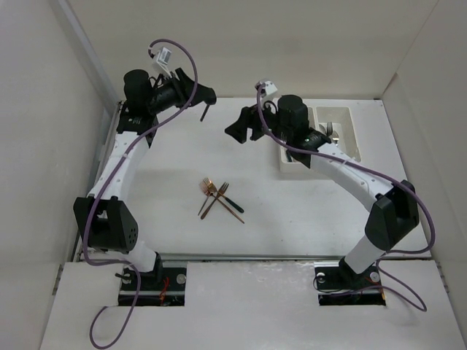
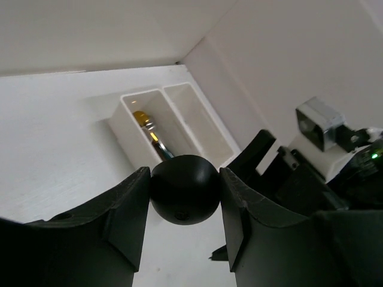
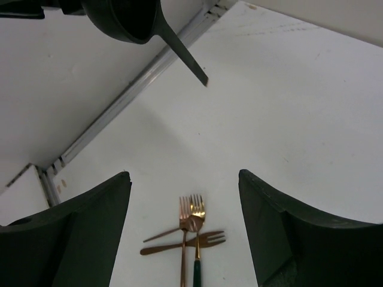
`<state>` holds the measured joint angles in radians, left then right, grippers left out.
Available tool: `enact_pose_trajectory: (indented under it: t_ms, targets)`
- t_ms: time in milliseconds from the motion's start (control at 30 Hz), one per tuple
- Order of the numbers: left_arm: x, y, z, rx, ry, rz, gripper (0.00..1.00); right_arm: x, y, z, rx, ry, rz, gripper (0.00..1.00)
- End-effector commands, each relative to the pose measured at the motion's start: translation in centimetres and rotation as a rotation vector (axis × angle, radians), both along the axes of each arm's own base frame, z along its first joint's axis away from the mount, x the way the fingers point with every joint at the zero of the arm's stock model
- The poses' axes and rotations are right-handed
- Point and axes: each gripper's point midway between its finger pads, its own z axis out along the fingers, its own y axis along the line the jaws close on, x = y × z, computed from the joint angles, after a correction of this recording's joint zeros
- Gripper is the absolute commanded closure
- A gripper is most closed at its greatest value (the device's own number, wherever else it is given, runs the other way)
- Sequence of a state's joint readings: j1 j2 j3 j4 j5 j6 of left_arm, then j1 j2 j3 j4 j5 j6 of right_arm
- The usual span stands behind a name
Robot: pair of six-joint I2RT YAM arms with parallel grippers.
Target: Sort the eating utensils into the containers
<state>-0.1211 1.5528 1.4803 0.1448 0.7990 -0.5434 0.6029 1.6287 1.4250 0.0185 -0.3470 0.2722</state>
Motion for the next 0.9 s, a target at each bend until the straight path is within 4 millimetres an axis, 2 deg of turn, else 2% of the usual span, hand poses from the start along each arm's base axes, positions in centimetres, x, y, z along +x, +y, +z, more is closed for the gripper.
enact_pose_trajectory:
  t_ms: [0,133,167,200,267,300,367,400,433,467,600,733,833,867]
  targets:
    - [-0.9,-0.2,5.1,-0.235,0.035,0.009,1.00,-0.2,1.3,5.2,0.178,-0.085,0.002,0.22]
    - [-1.3,-0.3,5.6,-0.271,0.056,0.004,1.00,0.7,2.8,4.2,0.232,-0.042,-0.020,0.22]
    - [-1.3,-0.3,5.6,-0.271,0.056,0.004,1.00,1.1,3.0,4.8,0.258,-0.052,-0.028,0.22]
    - [-1.3,-0.3,5.6,-0.271,0.056,0.004,1.00,1.6,3.4,4.3,0.262,-0.040,-0.029,0.22]
    - [-1.6,-0.3,5.8,-0.278,0.064,0.004,1.00,2.4,3.9,5.2,0.285,-0.051,-0.036,0.22]
    - [-1.6,-0.3,5.8,-0.278,0.064,0.004,1.00,3.1,4.4,4.3,0.276,-0.039,-0.038,0.22]
    - [-1.6,-0.3,5.9,-0.284,0.071,0.004,1.00,3.4,5.3,4.3,0.279,-0.041,-0.028,0.22]
    - [-1.4,-0.2,5.5,-0.285,0.079,0.014,1.00,3.5,6.0,5.0,0.289,-0.052,-0.018,0.23]
    - [-1.4,-0.2,5.5,-0.291,0.086,0.014,1.00,4.0,6.5,3.9,0.277,-0.038,-0.019,0.23]
    - [-1.7,-0.2,5.9,-0.292,0.077,0.012,1.00,4.4,6.6,3.8,0.278,-0.039,-0.028,0.23]
    - [-1.9,-0.2,4.7,-0.287,0.118,0.018,1.00,5.4,6.6,5.1,0.293,-0.072,-0.059,0.25]
    - [-1.9,-0.2,4.5,-0.286,0.127,0.020,1.00,6.4,7.2,4.7,0.293,-0.073,-0.068,0.36]
    - [-2.0,-0.2,4.6,-0.291,0.134,0.020,1.00,6.4,7.9,4.5,0.293,-0.072,-0.033,0.65]
    - [-2.0,-0.2,4.4,-0.290,0.143,0.021,1.00,6.6,8.1,4.3,0.289,-0.067,-0.033,0.79]
